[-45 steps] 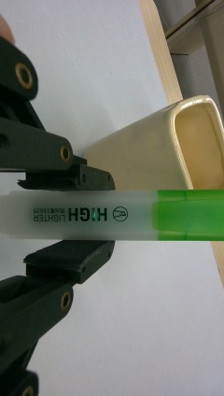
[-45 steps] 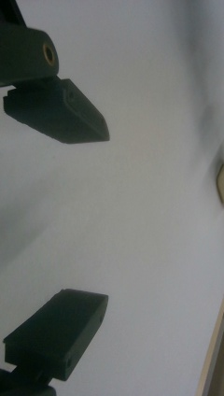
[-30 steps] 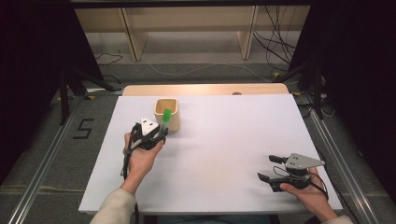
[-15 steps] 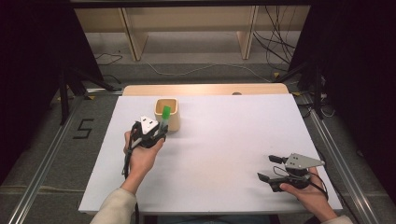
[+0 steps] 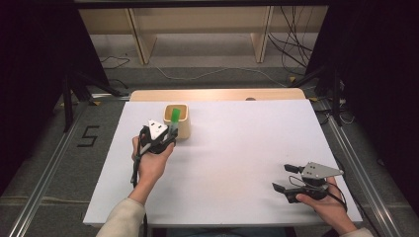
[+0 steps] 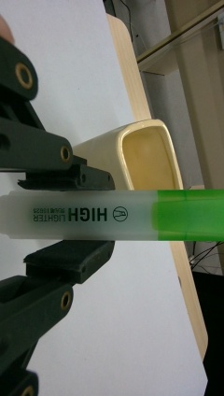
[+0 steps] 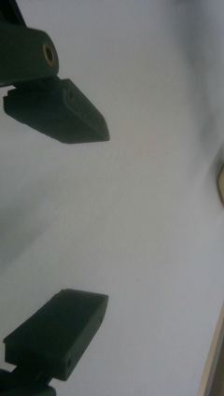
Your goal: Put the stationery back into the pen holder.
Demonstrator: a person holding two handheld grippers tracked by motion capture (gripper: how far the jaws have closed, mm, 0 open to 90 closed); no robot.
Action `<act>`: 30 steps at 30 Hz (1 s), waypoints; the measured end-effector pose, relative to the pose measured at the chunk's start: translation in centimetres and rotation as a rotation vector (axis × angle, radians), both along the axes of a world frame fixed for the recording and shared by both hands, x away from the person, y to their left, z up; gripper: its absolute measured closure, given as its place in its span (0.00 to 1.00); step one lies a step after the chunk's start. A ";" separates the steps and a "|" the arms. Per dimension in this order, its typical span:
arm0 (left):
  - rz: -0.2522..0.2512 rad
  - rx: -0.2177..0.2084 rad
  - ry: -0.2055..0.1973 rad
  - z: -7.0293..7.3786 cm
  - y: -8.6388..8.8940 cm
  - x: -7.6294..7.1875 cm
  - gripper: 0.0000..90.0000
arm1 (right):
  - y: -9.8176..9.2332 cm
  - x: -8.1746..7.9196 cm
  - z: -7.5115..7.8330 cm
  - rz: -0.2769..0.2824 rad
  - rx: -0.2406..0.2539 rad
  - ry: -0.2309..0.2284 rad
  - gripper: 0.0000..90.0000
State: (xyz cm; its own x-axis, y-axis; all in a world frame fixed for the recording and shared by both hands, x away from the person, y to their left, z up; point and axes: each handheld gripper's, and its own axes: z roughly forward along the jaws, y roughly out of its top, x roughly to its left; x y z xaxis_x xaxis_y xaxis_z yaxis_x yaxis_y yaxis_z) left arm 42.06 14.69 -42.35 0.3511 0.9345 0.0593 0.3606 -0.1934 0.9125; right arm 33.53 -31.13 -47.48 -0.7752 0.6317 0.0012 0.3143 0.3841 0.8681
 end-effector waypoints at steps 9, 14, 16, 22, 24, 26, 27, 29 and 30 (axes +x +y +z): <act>0.010 -0.005 -0.027 0.5 -0.1 0.3 0.74 | 0.0 0.1 0.0 0.003 0.002 -0.001 0.21; 0.012 -0.008 -0.035 0.7 -0.2 0.5 0.73 | 0.0 0.1 0.0 0.002 0.004 0.000 0.21; 0.015 -0.008 -0.041 0.8 -0.3 0.6 0.74 | 0.0 0.1 0.0 0.002 0.005 0.000 0.21; 0.015 -0.017 -0.054 1.2 -0.4 0.9 0.73 | 0.0 0.0 0.0 0.003 -0.002 0.002 0.21; 0.018 -0.017 -0.059 1.3 -0.5 1.0 0.74 | 0.0 0.1 0.0 0.003 -0.001 0.002 0.21; 0.021 -0.021 -0.064 1.4 -0.5 1.1 0.73 | 0.0 0.1 0.0 0.001 0.002 0.000 0.21; 0.022 -0.021 -0.064 1.4 -0.5 1.2 0.74 | 0.0 0.0 0.0 -0.002 0.002 0.005 0.21; 0.023 -0.022 -0.066 1.4 -0.5 1.3 0.74 | 0.0 0.0 0.0 -0.002 0.002 0.006 0.21; 0.024 -0.025 -0.067 1.5 -0.5 1.4 0.73 | 0.0 0.0 0.0 -0.003 0.003 0.007 0.21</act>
State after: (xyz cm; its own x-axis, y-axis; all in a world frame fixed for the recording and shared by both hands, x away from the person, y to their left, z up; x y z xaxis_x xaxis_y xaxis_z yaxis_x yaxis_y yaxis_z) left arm 43.43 14.20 -40.89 0.3249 0.9439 0.0588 0.3026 -0.1626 0.9391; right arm 33.56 -31.13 -47.50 -0.7733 0.6340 0.0085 0.3216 0.3807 0.8670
